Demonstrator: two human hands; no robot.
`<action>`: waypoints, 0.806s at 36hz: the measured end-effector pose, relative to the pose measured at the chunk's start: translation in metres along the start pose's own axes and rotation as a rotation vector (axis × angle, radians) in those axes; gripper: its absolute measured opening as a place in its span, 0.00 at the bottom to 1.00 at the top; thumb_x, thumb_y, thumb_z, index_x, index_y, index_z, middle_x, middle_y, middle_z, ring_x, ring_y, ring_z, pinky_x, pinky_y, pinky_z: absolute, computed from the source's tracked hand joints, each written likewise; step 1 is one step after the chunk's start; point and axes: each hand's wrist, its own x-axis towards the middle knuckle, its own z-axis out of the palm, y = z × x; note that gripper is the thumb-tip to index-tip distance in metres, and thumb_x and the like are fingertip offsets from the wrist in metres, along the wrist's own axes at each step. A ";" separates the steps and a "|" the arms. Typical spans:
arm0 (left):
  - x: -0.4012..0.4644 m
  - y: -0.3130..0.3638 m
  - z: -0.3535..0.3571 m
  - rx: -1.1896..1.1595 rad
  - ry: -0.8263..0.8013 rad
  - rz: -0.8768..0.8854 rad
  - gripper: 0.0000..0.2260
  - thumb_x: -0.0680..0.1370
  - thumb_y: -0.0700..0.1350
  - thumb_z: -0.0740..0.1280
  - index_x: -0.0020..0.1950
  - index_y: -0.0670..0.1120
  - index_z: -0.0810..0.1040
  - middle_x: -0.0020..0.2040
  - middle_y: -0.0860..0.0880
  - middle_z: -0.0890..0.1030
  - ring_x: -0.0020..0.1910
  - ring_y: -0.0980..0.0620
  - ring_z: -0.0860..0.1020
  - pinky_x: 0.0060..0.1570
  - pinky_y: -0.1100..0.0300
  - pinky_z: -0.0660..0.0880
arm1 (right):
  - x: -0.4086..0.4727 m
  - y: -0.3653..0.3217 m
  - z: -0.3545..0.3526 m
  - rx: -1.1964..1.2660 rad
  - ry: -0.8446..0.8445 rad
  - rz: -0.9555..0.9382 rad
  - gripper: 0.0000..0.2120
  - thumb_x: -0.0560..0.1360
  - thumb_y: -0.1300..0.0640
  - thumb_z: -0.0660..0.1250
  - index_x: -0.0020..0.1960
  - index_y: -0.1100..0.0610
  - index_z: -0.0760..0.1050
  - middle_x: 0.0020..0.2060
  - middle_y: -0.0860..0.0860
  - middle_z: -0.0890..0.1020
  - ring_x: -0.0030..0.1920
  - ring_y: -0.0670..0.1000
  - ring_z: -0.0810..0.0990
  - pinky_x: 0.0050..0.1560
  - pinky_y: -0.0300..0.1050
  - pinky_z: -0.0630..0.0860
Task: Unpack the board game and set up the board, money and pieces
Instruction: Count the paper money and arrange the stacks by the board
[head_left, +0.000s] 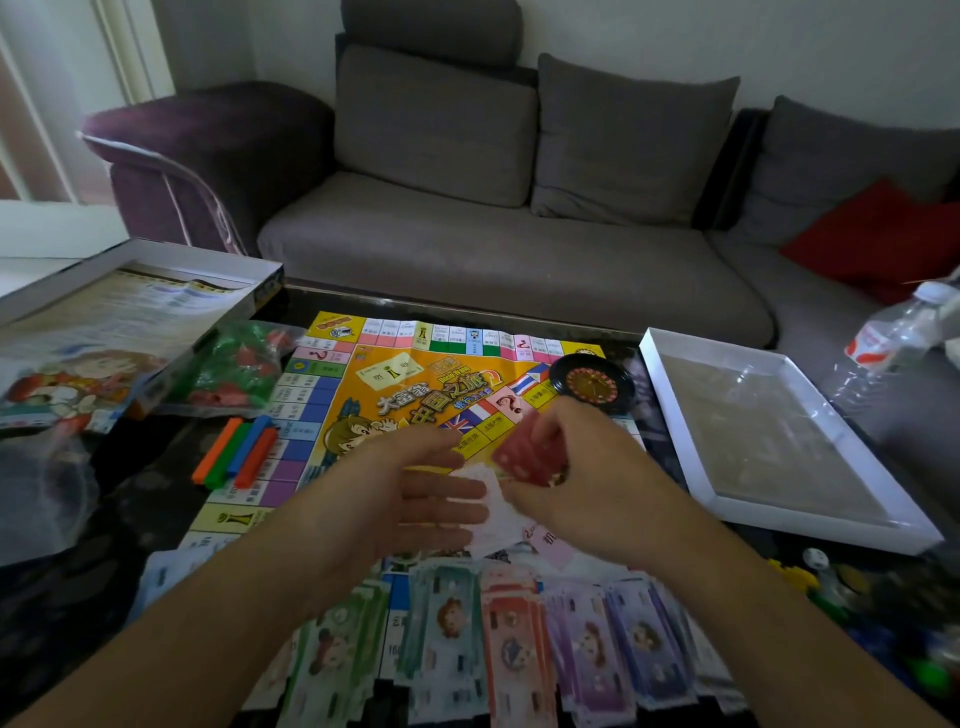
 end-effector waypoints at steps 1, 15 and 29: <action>0.000 0.001 0.000 0.042 0.027 0.006 0.17 0.80 0.50 0.69 0.61 0.39 0.80 0.51 0.40 0.88 0.51 0.39 0.87 0.55 0.43 0.83 | 0.002 0.013 0.000 -0.046 -0.012 0.051 0.14 0.72 0.53 0.78 0.44 0.59 0.75 0.41 0.55 0.81 0.41 0.48 0.78 0.37 0.46 0.73; -0.002 0.007 -0.004 0.185 0.193 0.054 0.09 0.80 0.45 0.71 0.54 0.39 0.84 0.47 0.43 0.88 0.43 0.45 0.86 0.38 0.53 0.82 | -0.006 0.052 0.024 -0.458 -0.192 0.267 0.25 0.71 0.29 0.69 0.54 0.48 0.72 0.48 0.47 0.74 0.51 0.52 0.77 0.52 0.52 0.79; 0.000 0.018 -0.034 0.254 0.406 0.088 0.10 0.82 0.31 0.63 0.49 0.38 0.84 0.48 0.38 0.85 0.39 0.44 0.81 0.39 0.52 0.79 | 0.002 0.025 0.028 -0.390 -0.098 0.156 0.08 0.78 0.59 0.68 0.56 0.53 0.72 0.54 0.49 0.74 0.56 0.51 0.72 0.56 0.52 0.77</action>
